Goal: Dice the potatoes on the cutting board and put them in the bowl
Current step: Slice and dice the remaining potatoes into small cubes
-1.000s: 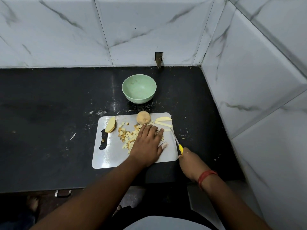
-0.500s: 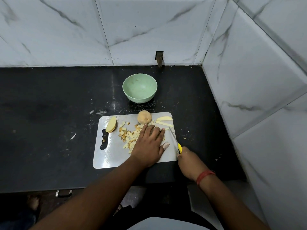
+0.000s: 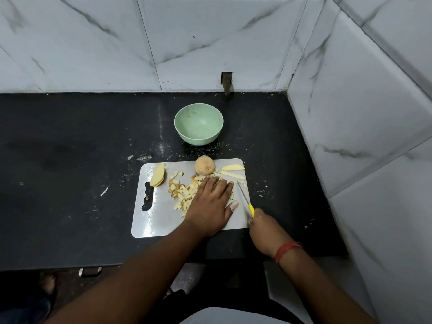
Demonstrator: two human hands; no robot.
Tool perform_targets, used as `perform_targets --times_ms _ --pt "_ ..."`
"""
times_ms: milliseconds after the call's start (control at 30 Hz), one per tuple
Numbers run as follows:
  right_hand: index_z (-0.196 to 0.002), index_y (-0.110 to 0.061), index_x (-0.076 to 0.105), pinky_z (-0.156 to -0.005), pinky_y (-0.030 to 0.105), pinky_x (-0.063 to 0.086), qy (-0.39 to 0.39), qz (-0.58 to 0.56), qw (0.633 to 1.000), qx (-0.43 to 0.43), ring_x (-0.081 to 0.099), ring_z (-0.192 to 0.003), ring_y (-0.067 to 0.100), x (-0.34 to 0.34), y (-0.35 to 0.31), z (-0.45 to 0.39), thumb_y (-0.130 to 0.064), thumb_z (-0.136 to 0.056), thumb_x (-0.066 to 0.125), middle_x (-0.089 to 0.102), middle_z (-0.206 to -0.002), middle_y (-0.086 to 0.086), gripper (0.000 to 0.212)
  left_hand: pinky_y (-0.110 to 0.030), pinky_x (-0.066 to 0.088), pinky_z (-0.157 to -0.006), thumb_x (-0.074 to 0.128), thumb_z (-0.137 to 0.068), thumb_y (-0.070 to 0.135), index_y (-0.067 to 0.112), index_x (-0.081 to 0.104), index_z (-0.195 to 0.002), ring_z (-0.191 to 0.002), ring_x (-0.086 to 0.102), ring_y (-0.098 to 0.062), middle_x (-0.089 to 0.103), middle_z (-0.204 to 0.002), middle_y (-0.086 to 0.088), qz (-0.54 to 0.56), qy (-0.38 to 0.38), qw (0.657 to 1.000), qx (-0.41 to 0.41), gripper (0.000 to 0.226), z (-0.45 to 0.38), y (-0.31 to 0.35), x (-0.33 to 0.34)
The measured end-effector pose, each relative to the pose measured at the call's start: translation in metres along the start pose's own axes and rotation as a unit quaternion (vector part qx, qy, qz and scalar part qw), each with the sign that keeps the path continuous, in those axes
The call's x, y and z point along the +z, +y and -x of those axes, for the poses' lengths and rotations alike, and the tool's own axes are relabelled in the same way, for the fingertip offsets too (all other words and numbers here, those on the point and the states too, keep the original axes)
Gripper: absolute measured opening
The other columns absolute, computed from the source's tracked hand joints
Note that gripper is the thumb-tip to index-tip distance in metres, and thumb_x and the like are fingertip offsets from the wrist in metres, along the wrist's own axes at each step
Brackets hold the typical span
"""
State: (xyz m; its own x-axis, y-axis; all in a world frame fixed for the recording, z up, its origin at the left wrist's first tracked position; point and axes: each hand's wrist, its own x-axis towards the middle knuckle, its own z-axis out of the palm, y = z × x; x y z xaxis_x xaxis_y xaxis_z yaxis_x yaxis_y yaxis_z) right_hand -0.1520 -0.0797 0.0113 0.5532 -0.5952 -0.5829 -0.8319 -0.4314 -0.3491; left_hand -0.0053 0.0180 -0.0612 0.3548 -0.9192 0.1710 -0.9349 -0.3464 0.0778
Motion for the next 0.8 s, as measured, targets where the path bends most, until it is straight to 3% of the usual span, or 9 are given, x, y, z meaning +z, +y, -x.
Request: perform_targets --times_ms 100,200,400,600,667,800 --pt "-0.107 -0.008 0.044 -0.067 0.028 0.038 0.000 0.009 1.000 -0.002 0.055 -0.079 0.026 0.000 0.008 0.008 -0.014 -0.101 0.039 0.061 -0.106 0.018 0.010 -0.052 0.026 -0.123 0.029 -0.106 0.054 0.012 0.049 -0.152 -0.139 0.042 -0.033 0.052 -0.145 -0.008 0.001 -0.003 1.000 0.001 0.065 -0.001 0.001 -0.001" --pt "-0.100 -0.010 0.042 -0.065 0.029 0.039 0.024 -0.004 1.000 -0.017 0.056 -0.078 0.026 -0.002 0.008 0.011 -0.016 -0.101 0.038 0.061 -0.101 0.017 0.007 -0.051 0.025 -0.124 0.029 -0.106 0.054 0.012 0.047 -0.153 -0.140 0.040 -0.033 0.050 -0.146 -0.007 0.003 -0.004 1.000 0.000 0.066 0.000 -0.001 0.000" --pt "-0.116 -0.005 0.046 -0.069 0.028 0.039 0.010 0.005 1.000 -0.014 0.060 -0.089 0.029 -0.003 -0.005 0.002 -0.017 -0.102 0.039 0.061 -0.110 0.018 0.020 -0.051 0.028 -0.122 0.036 -0.106 0.051 0.009 0.051 -0.149 -0.136 0.043 -0.033 0.054 -0.142 -0.008 0.007 0.026 0.999 0.017 0.062 0.002 -0.001 0.000" --pt "-0.117 -0.005 0.046 -0.064 0.027 0.038 -0.009 0.023 1.000 0.007 0.052 -0.074 0.020 -0.003 0.004 0.007 -0.015 -0.102 0.039 0.059 -0.102 0.014 0.019 -0.051 0.027 -0.123 0.036 -0.106 0.050 0.011 0.052 -0.149 -0.137 0.042 -0.031 0.054 -0.142 -0.006 0.005 0.020 1.000 0.018 0.060 0.002 0.000 -0.001" --pt "-0.113 -0.007 0.046 -0.059 0.027 0.036 -0.008 0.018 1.000 0.006 0.052 -0.071 0.018 -0.004 0.007 0.011 -0.017 -0.102 0.040 0.057 -0.095 0.011 0.016 -0.052 0.026 -0.123 0.035 -0.106 0.051 0.012 0.051 -0.150 -0.138 0.042 -0.031 0.054 -0.143 -0.006 0.004 0.018 1.000 0.019 0.061 0.001 0.000 -0.001" --pt "-0.098 -0.011 0.042 -0.064 0.027 0.037 0.021 -0.002 1.000 -0.018 0.053 -0.076 0.023 -0.004 0.006 0.016 -0.014 -0.102 0.038 0.061 -0.100 0.015 0.006 -0.051 0.028 -0.122 0.037 -0.106 0.050 0.010 0.051 -0.150 -0.138 0.042 -0.031 0.054 -0.145 -0.008 0.010 0.033 0.999 0.017 0.061 0.003 0.000 -0.001"
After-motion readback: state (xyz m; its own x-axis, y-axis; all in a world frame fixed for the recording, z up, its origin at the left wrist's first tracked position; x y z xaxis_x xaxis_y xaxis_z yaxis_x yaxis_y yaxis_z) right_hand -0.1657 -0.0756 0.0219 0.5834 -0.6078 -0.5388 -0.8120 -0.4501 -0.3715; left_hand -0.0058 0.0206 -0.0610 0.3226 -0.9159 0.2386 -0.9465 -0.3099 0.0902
